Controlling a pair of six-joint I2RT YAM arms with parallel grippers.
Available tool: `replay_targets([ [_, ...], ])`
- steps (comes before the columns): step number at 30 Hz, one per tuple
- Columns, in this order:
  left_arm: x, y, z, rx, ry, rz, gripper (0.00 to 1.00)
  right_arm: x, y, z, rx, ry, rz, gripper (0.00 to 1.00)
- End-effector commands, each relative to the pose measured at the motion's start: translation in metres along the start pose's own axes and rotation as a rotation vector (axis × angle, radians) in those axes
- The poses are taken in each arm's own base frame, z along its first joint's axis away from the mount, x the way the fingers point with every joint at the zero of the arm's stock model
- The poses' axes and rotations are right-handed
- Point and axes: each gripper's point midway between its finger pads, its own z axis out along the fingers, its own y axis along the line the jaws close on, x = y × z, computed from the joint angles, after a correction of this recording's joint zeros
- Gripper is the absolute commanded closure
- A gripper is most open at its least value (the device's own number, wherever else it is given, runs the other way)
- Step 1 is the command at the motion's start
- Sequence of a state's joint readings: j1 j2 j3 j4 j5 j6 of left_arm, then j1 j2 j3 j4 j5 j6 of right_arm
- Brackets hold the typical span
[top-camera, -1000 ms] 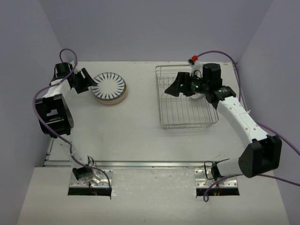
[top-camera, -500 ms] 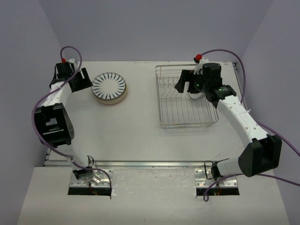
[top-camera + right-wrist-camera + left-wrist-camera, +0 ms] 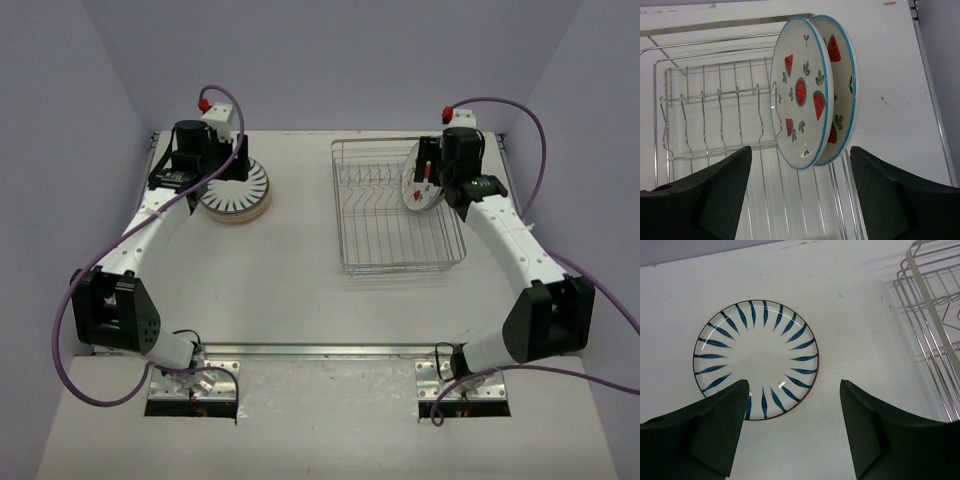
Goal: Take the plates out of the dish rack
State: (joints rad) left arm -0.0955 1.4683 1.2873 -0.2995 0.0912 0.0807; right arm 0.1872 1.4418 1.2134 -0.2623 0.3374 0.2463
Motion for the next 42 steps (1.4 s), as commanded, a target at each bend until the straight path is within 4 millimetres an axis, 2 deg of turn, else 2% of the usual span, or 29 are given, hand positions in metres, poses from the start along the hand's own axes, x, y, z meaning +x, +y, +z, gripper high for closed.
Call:
replay_targets([
  [1, -0.018, -0.012, -0.014, -0.021, -0.051, 0.061, 0.28, -0.028, -0.012, 0.012, 0.041, -0.069, 0.037, 0.21],
  [5, -0.019, -0.022, -0.015, -0.006, -0.049, 0.072, 0.27, -0.026, -0.012, 0.025, 0.033, -0.056, 0.035, 0.21],
  [13, -0.017, -0.026, -0.016, 0.001, -0.045, 0.073, 0.26, -0.011, -0.004, 0.052, -0.002, -0.002, 0.039, 0.24],
  [20, -0.012, -0.025, -0.015, -0.003, -0.034, 0.078, 0.26, -0.008, -0.002, 0.058, -0.009, 0.002, 0.045, 0.23],
  [24, -0.012, -0.027, -0.014, 0.005, -0.034, 0.068, 0.25, 0.000, -0.002, 0.068, 0.001, 0.026, 0.033, 0.24],
  [33, -0.011, -0.030, -0.012, 0.019, -0.029, 0.063, 0.25, 0.017, 0.017, 0.084, -0.099, 0.080, 0.088, 0.26],
  [36, -0.011, -0.030, -0.012, 0.019, -0.029, 0.065, 0.25, 0.018, 0.024, 0.082, -0.138, 0.073, 0.104, 0.29],
  [38, -0.010, -0.030, -0.012, 0.021, -0.026, 0.064, 0.25, 0.016, 0.024, 0.081, -0.142, 0.062, 0.110, 0.34],
  [42, -0.009, -0.031, -0.010, 0.025, -0.023, 0.060, 0.25, 0.008, 0.022, 0.074, -0.143, 0.030, 0.107, 0.56],
])
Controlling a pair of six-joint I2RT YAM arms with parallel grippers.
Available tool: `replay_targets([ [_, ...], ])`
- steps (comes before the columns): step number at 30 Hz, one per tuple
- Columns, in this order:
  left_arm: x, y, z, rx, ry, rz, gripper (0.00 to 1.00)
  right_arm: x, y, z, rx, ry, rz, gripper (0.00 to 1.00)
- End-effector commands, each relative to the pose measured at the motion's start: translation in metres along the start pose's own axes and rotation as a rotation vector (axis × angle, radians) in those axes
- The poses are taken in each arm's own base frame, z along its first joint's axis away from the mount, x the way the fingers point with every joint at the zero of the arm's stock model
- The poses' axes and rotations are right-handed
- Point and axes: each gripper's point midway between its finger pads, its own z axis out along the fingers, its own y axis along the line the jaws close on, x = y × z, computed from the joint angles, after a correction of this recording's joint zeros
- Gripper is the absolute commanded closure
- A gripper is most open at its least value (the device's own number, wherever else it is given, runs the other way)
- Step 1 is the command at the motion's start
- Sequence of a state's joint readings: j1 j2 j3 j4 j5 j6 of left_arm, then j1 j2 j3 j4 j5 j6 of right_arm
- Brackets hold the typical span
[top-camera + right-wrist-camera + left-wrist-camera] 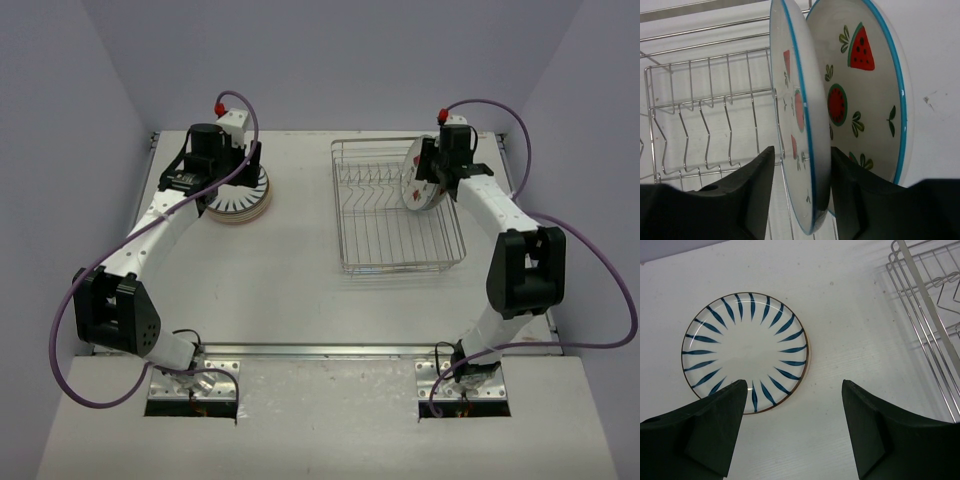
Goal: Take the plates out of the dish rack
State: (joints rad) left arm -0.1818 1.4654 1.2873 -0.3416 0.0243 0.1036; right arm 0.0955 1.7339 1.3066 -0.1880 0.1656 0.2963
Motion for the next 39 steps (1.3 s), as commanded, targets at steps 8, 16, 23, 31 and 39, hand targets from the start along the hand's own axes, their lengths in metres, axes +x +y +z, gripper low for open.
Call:
replay_targets([
  [8, -0.017, -0.006, -0.007, 0.024, -0.059, -0.013, 0.25, -0.052, -0.014, -0.040, 0.082, -0.175, 0.018, 1.00],
  [16, -0.020, -0.007, -0.006, 0.027, -0.062, -0.029, 0.16, -0.101, -0.013, -0.079, 0.058, -0.336, -0.016, 1.00],
  [23, -0.032, -0.010, -0.011, 0.041, -0.084, -0.052, 0.00, -0.158, -0.011, -0.114, 0.053, -0.492, -0.052, 1.00],
  [31, -0.061, -0.061, -0.058, 0.604, -0.161, -0.228, 0.02, -0.165, 0.058, -0.175, -0.374, -0.481, -0.004, 1.00],
  [39, -0.062, -0.087, -0.085, 0.800, -0.159, -0.247, 0.07, -0.117, 0.144, -0.240, -1.001, -0.268, 0.061, 1.00],
])
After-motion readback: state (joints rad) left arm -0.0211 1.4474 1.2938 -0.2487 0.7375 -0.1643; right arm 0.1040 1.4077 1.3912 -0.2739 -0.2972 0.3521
